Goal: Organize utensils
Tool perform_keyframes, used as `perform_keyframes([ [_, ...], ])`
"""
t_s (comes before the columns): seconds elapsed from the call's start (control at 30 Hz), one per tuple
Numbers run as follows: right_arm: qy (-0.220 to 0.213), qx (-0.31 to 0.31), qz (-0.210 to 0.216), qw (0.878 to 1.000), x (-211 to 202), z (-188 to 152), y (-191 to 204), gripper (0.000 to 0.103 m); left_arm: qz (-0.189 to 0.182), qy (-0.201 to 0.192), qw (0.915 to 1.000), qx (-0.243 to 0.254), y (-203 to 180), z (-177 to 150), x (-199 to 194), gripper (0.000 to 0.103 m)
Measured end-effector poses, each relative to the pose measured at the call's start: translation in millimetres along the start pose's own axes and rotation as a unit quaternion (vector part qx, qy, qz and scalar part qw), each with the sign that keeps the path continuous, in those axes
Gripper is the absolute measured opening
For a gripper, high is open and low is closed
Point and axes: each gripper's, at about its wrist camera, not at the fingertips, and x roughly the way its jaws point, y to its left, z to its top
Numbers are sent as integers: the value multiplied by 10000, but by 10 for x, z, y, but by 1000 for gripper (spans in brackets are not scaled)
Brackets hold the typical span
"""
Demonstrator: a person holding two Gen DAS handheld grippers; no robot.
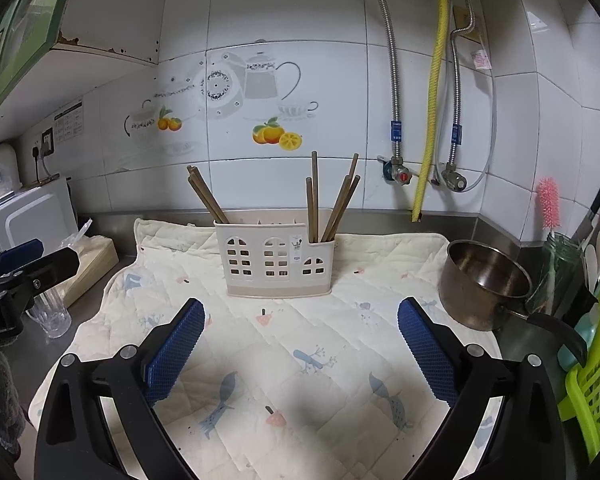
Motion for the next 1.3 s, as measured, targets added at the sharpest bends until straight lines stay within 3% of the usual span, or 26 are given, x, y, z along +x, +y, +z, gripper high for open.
perform_keyframes([
  [1.3, -71, 14, -13, 10000, -255, -72, -30, 95, 109, -97, 9998, 103, -21, -124, -232, 98],
])
